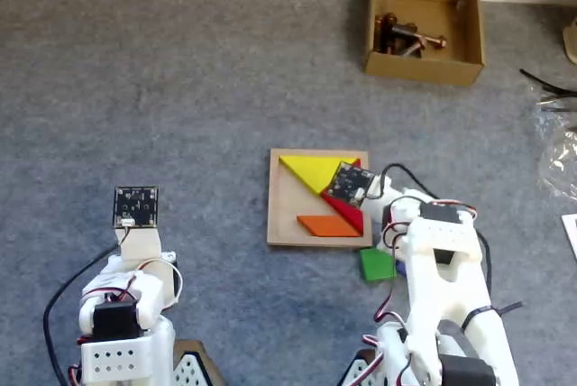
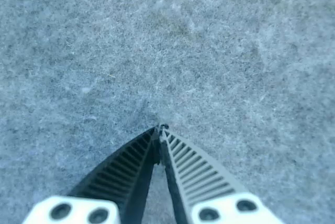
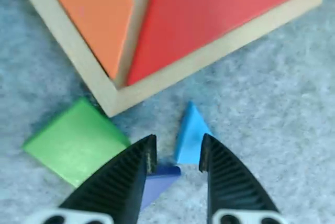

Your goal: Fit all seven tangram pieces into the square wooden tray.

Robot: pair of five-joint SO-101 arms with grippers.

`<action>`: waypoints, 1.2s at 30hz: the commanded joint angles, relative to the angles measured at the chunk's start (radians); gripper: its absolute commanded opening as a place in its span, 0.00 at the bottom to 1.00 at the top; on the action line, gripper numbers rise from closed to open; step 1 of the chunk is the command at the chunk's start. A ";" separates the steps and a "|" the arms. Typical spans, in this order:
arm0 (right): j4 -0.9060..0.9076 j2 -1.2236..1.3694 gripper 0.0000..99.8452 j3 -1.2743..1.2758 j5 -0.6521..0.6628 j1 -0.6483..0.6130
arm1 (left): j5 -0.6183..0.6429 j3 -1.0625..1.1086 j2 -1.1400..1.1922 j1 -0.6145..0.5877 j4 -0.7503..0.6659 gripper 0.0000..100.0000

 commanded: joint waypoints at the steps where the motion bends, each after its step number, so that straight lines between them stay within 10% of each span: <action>1: -0.027 0.007 0.14 -0.010 0.011 -0.008 | 0.002 0.021 0.007 -0.008 0.008 0.00; 36: -0.044 0.384 0.14 -0.286 0.003 0.064 | 0.002 0.021 0.007 -0.008 0.008 0.00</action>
